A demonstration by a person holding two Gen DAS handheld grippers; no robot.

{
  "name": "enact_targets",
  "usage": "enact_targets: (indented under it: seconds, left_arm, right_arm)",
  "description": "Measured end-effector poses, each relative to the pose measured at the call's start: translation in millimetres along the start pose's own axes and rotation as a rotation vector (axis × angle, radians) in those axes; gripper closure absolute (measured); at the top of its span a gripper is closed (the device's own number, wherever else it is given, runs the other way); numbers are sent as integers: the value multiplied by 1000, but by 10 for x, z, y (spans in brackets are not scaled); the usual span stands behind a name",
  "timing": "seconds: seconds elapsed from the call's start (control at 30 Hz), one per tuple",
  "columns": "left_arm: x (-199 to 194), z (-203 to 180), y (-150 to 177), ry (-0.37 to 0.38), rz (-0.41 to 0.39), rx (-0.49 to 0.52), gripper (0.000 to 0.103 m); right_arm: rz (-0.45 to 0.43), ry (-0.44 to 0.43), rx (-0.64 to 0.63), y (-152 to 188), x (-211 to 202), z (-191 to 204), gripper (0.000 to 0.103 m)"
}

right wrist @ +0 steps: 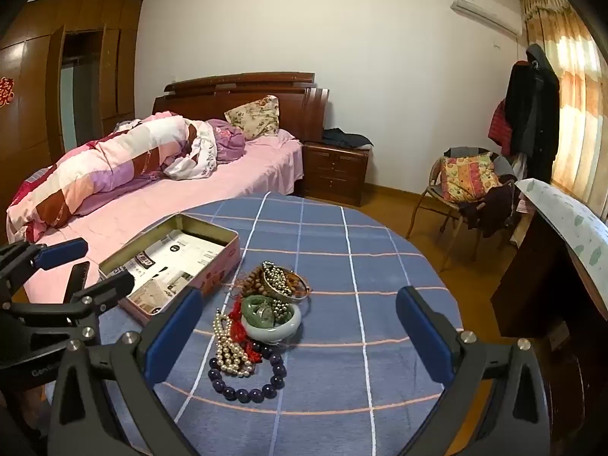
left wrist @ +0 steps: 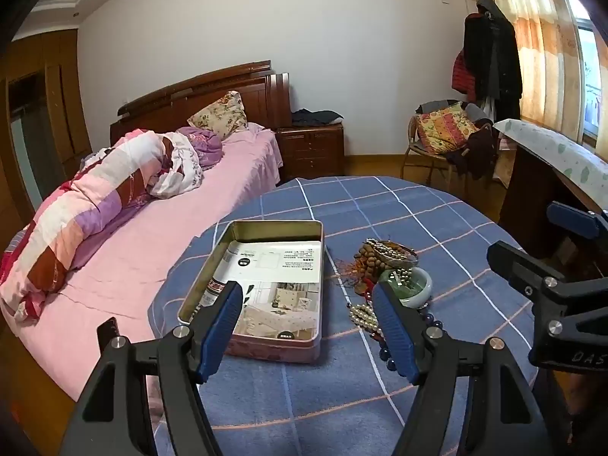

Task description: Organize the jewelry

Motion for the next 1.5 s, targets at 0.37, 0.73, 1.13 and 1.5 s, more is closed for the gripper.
enact_targets:
  seconds: [0.37,0.73,1.13,1.5]
  left_arm:
    - [50,47,16,4,18,-24,32]
    - [34,46,27,-4,17,-18,32]
    - [40,48,31,-17,19,-11,32]
    - [44,47,31,-21,23,-9,32]
  right_arm:
    - [10,-12,5,58,64,62,0]
    - [19,-19,0,87,52,73,0]
    - [37,-23,-5,125,87,112,0]
    - [47,-25,-6,149,104,121,0]
Point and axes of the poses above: each gripper's, at about its wrist camera, not at the fingertips, and x roughly the way its jaws point, z to its left, y to its underside, the point moved 7 cm from there along x, roughly the way its jaws point, and after that the axes turned 12 degrees about y, right-handed, at the moved point
